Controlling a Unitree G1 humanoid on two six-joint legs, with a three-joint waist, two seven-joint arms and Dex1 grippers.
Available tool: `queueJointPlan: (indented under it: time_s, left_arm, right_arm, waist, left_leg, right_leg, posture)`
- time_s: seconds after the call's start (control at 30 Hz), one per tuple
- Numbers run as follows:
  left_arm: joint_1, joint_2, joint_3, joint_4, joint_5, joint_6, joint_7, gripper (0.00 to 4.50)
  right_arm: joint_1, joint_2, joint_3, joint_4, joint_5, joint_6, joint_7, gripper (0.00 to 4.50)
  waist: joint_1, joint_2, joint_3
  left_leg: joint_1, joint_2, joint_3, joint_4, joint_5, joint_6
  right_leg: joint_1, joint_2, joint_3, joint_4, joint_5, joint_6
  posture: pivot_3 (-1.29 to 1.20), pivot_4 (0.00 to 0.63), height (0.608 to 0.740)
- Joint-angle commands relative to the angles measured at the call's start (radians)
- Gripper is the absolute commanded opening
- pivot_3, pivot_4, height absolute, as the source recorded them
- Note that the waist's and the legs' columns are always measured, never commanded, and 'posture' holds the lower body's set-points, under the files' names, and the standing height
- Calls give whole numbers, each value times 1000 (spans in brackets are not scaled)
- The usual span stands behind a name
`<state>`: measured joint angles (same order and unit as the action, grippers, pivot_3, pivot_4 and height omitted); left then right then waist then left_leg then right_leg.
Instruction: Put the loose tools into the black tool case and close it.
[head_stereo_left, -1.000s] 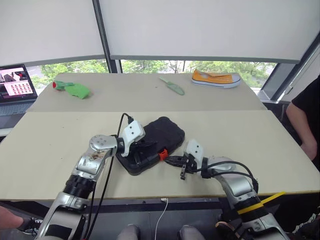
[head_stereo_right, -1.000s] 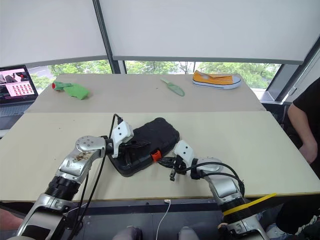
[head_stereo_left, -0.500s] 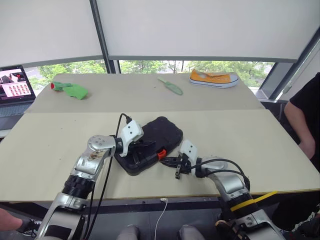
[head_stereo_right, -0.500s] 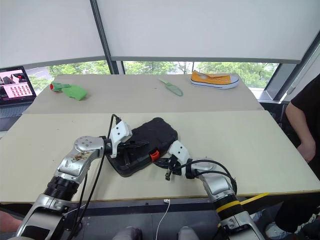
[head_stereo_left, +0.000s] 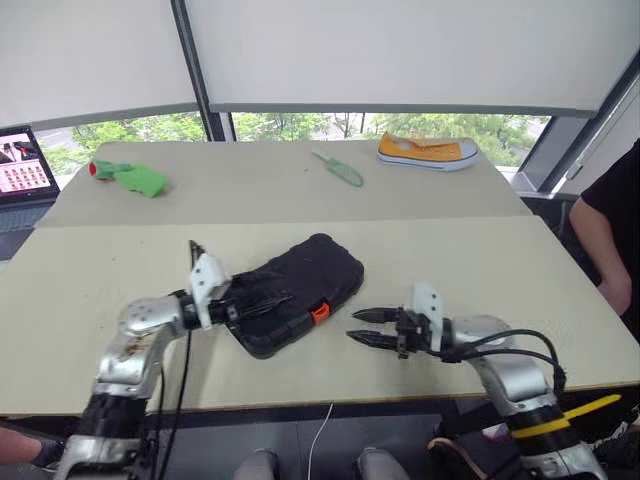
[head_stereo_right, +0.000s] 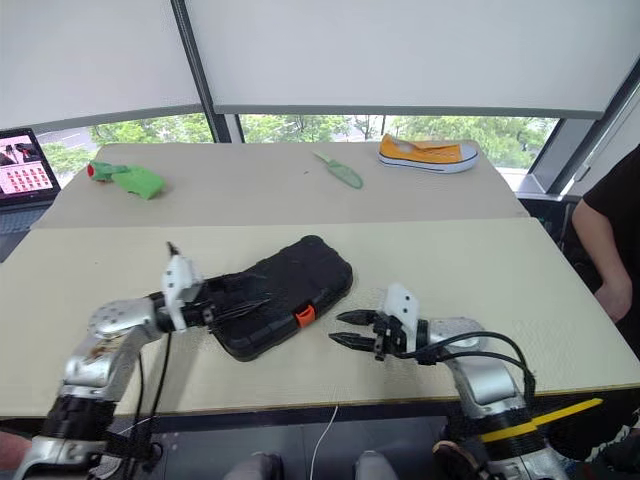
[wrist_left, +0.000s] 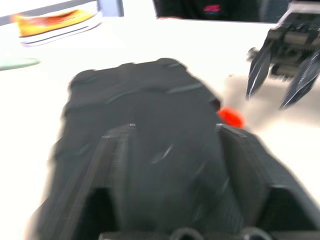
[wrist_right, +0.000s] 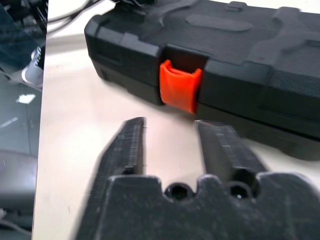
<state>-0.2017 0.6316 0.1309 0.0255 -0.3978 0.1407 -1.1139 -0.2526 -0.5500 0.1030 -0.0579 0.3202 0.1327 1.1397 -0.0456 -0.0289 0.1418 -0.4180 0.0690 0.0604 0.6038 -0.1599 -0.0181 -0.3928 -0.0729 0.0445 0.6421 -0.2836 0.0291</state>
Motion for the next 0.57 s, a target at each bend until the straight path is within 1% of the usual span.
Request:
queueJointPlan:
  time_s: [0.03,0.1,0.13,0.23,0.37,0.47,0.57]
  left_arm:
    - [113,88,129,-38,-30,-9,-25,4468]
    - [201,126,192,-16,-10,-51,-18,4500]
    - [232,132,220,-2,-16,-35,-1,4500]
    - [320,154,270,32,50,-95,59,4500]
    - [388,163,319,80,63,-149,71,4500]
    - [405,167,333,112,73,-183,77,4500]
    - [390,162,332,110,74,-208,98,4500]
  right_arm:
    - [10,-68,-103,24,18,-145,51,3517]
    - [18,-111,-135,83,1,-233,81,4229]
    - [18,-126,-151,114,-6,-279,91,4481]
    - [17,-167,-191,195,-3,-359,114,4481]
    - [26,-203,-219,261,-2,-421,127,4481]
    - [28,-213,-234,294,-10,-459,115,4481]
    - [28,-201,-245,312,-14,-477,81,4481]
  waist:
    - [5,-4,4]
    - [8,-5,5]
    - [9,-6,6]
    - [14,-12,12]
    - [29,-14,14]
    - [34,-14,14]
    - [34,-14,14]
  left_leg:
    - [-1,0,0,0,0,0]
    - [-5,-1,0,1,0,0]
    - [-6,-1,0,1,0,-1]
    - [-7,-2,1,2,-1,-1]
    - [-12,-1,1,3,-1,-1]
    - [-12,0,2,3,-1,-1]
    - [-12,0,2,3,-1,-1]
  right_leg:
    - [-1,0,-1,0,0,0]
    - [-4,-2,-1,-1,0,0]
    - [-5,-3,-1,-1,-1,1]
    - [-6,-4,-1,-1,-1,1]
    - [-11,-4,-2,-1,0,0]
    - [-11,-4,-2,-1,0,-1]
    - [-11,-5,-2,-1,0,-1]
  posture:
    - [0,150,740]
    - [0,150,740]
    - [0,150,740]
    - [0,150,740]
    - [0,150,740]
    - [0,150,740]
    - [0,150,740]
